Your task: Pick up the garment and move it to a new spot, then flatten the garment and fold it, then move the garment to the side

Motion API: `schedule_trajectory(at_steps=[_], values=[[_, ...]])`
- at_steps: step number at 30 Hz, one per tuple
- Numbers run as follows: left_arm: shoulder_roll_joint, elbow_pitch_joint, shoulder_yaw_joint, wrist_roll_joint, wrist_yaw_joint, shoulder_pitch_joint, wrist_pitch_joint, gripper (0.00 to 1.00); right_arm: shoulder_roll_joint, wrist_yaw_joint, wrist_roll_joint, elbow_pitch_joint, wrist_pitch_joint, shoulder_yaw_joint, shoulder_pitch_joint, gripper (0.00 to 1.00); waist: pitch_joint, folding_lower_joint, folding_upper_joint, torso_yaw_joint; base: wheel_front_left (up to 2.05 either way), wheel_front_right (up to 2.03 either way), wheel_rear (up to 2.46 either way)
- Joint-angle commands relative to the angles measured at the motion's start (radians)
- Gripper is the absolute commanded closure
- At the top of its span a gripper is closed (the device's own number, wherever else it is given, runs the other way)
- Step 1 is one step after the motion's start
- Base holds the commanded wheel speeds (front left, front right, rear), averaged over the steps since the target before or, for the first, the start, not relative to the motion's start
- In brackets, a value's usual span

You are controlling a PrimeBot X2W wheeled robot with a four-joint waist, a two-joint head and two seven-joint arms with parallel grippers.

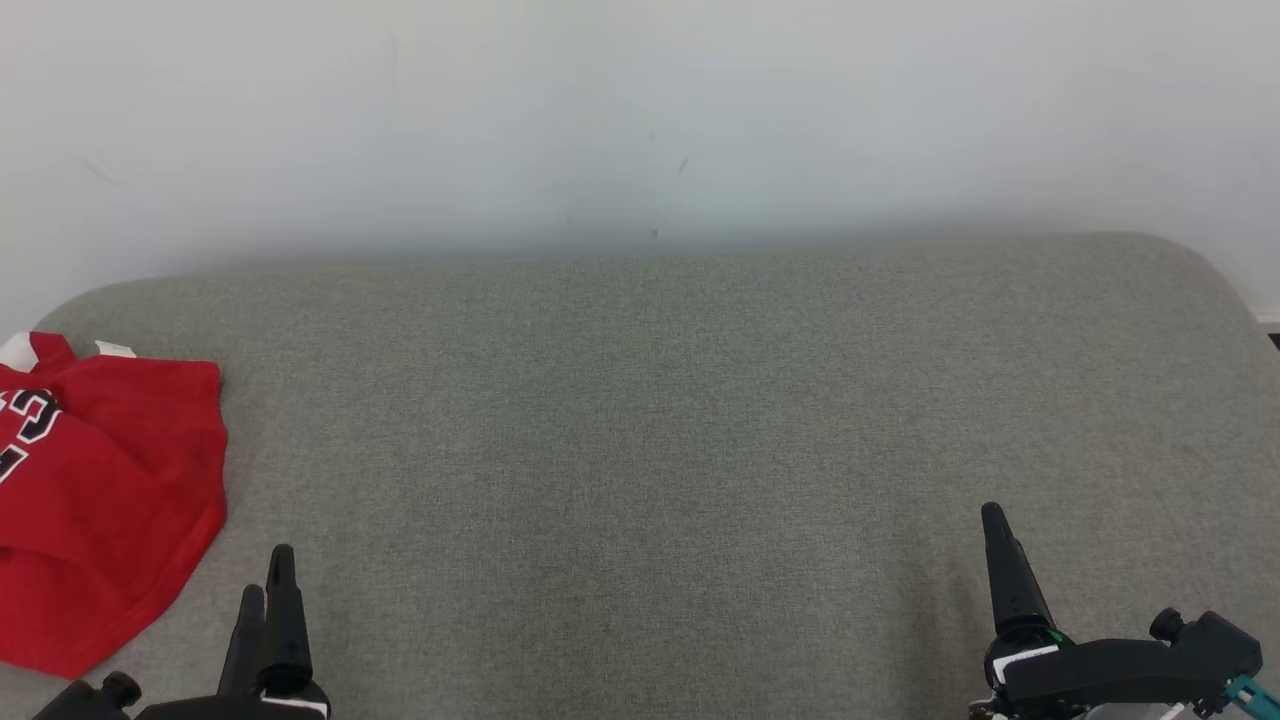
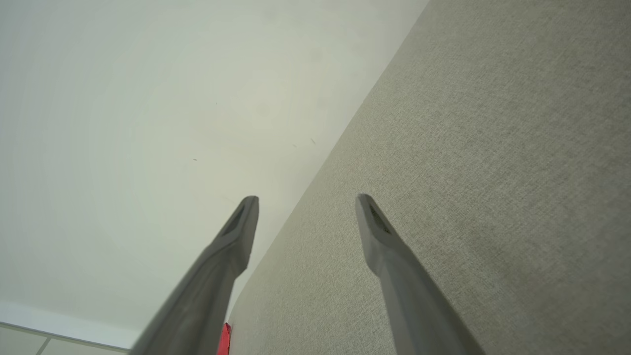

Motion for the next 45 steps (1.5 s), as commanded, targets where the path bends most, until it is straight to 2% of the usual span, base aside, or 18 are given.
schedule_trajectory(at_steps=[1,10,25,45], values=[[0.007,-0.02,-0.002,0.04,0.001,0.001,-0.011,0.0,-0.002,-0.001,-0.032,-0.021,-0.009,0.004,-0.005,0.0,0.0,-0.0002,0.0,0.0,0.0,0.0,0.0],[0.008,-0.038,-0.009,0.202,-0.001,0.009,-0.041,0.0,-0.002,-0.001,-0.167,-0.038,-0.04,0.018,0.004,0.0,-0.003,-0.0002,0.0,0.004,0.0,0.0,0.0],[0.02,-0.061,-0.011,0.394,-0.023,0.034,-0.086,0.0,-0.002,-0.001,-0.354,-0.043,-0.084,0.027,0.026,0.0,-0.013,-0.0002,0.0,0.012,0.0,0.0,0.0],[0.04,-0.062,-0.034,0.582,-0.032,0.061,-0.135,0.0,-0.002,-0.001,-0.564,-0.064,-0.134,0.014,0.043,0.0,-0.021,-0.0002,0.0,0.014,0.0,0.0,0.0]])
